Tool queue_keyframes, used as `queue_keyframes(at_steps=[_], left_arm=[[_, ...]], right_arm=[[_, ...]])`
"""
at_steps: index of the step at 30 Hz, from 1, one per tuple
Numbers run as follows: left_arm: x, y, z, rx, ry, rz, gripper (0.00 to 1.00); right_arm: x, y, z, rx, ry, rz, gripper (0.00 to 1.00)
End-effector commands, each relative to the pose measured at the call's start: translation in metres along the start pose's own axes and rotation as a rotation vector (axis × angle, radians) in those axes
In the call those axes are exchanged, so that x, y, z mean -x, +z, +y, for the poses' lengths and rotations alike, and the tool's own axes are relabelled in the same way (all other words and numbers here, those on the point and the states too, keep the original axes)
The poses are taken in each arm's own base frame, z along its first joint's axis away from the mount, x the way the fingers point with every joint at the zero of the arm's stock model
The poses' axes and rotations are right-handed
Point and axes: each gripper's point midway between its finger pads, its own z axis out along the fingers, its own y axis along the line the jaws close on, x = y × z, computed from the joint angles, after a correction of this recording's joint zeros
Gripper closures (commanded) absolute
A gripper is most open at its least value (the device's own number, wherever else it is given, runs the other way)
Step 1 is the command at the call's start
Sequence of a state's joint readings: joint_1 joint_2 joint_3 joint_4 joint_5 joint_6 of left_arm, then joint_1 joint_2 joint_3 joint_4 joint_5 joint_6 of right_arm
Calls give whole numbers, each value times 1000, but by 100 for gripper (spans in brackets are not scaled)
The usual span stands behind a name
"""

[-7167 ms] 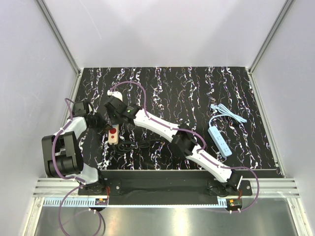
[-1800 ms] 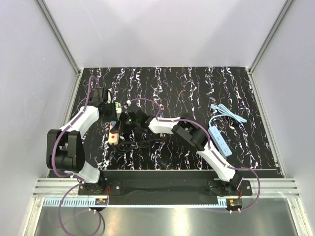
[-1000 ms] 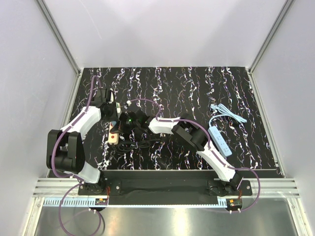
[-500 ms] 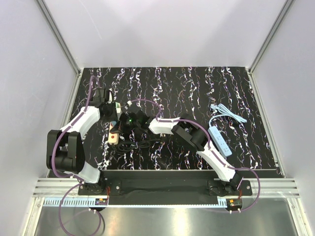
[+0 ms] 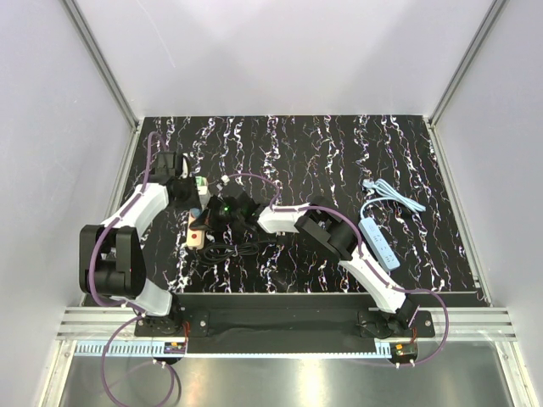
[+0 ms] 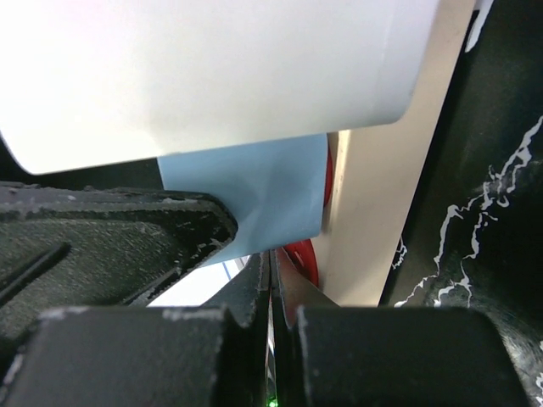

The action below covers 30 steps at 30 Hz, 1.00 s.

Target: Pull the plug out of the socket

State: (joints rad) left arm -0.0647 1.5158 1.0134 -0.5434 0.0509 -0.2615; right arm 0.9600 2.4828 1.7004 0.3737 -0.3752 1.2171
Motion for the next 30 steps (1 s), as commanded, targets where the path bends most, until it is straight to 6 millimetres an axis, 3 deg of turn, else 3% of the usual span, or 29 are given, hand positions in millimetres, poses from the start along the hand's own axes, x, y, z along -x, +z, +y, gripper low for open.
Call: queue_keyframes(at_steps=[1,5,10,18,20,26,30], left_arm=[[34,-23,-24,-93,-57,-96,100],[54,-42,-34,-47,-113,-118,100],[53,-40,-23,85,-40,-122,100],[10,-16,-12,122,106,7,100],[3,-13,-16,73,103,-9,100],[11,-14,-34,-120,-7,-16,100],[13,-11,-31,-179,-90,9,100]], right_arm=[[-18,-11,-123,-385,68,-2,100],[-19,-9,-125,-391,81,-1,100],[-19,-11,-128,-407,88,-8,100],[-15,-13,-122,-405,91,-14,100],[-14,-14,-123,-404,96,-9,100],[-7,-24,-134,-436,103,-34,100],[-12,-26,-145,-460,109,-28,100]])
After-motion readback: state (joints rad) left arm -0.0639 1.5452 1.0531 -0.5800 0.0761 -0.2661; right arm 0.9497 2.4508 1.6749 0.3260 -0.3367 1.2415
